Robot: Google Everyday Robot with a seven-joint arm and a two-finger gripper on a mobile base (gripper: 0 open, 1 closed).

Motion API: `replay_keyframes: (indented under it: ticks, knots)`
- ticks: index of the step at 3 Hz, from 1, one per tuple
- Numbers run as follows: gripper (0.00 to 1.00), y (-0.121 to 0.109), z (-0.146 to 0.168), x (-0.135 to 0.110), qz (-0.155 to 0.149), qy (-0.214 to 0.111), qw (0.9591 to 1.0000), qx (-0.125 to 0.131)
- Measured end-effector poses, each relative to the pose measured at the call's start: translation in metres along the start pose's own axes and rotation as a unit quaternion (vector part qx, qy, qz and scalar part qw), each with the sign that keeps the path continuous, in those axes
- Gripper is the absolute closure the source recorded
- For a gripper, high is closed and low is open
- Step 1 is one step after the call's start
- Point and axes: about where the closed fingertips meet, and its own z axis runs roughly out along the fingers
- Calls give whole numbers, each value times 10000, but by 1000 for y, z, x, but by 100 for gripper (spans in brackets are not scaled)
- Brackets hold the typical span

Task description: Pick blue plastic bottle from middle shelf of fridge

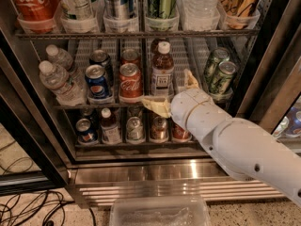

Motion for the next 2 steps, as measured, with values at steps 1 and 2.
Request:
replay_keyframes:
  ticks: [1,2]
  knots:
    - [31,-2,2,2,99,-52,9997,207]
    - [31,-6,5,4,172,-46,9990,417]
